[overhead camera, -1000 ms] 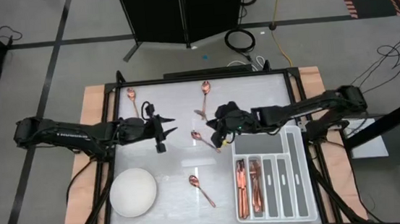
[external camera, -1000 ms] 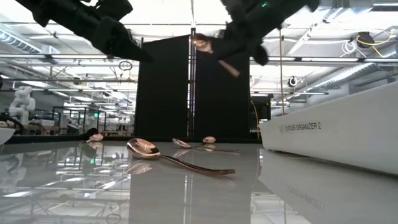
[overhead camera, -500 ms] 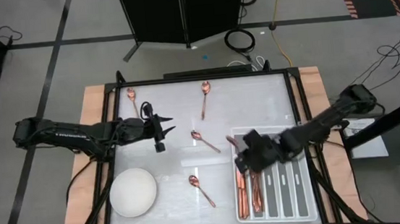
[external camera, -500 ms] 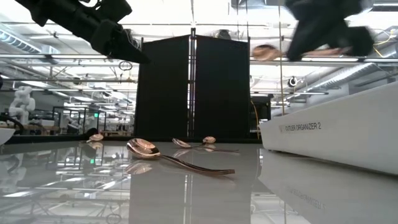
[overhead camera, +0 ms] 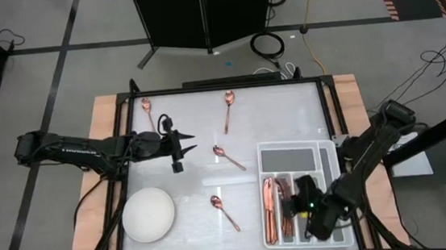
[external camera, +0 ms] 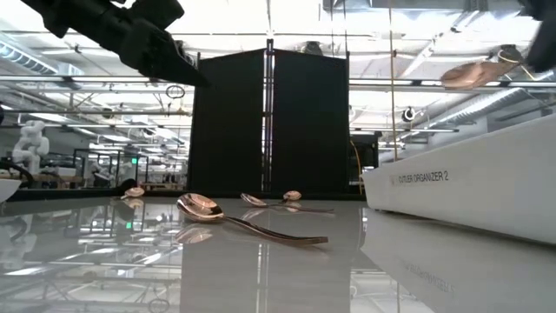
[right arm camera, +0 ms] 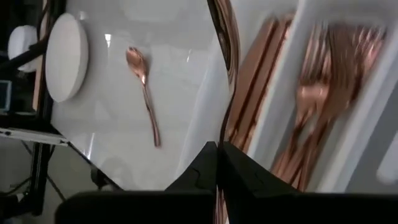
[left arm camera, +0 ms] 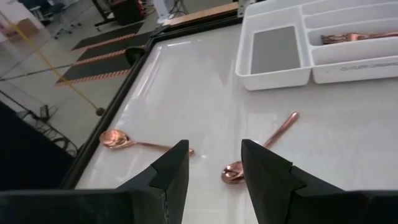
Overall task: Sort silverware
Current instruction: Put the brown spoon in the white silverware organizer
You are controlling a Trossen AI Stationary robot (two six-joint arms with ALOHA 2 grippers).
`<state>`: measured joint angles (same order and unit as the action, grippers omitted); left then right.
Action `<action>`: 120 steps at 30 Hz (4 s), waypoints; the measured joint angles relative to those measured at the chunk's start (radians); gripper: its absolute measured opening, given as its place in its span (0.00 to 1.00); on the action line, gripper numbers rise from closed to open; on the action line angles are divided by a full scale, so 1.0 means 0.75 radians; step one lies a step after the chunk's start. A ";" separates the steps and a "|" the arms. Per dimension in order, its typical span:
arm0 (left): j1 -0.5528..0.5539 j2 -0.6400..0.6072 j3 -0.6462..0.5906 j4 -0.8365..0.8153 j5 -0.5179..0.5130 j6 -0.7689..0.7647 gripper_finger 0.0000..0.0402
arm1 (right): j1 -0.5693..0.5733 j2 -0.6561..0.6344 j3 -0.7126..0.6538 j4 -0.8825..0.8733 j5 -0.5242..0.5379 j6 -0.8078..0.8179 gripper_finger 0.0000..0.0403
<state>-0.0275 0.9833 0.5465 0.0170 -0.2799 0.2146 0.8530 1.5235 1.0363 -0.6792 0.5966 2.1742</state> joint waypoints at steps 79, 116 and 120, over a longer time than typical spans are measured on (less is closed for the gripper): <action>-0.001 0.092 -0.001 0.107 0.065 -0.070 0.37 | -0.117 0.170 -0.001 -0.381 -0.668 0.048 0.00; -0.001 0.092 -0.001 0.107 0.124 -0.071 0.37 | -0.168 0.054 -0.001 -0.304 -0.691 0.010 0.35; -0.001 0.092 -0.001 0.106 0.124 -0.071 0.37 | -0.172 0.013 0.000 -0.306 -0.598 -0.075 0.35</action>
<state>-0.0280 1.0519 0.5461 0.0964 -0.1867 0.1612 0.7239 1.5333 1.0363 -0.9086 0.1479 2.1183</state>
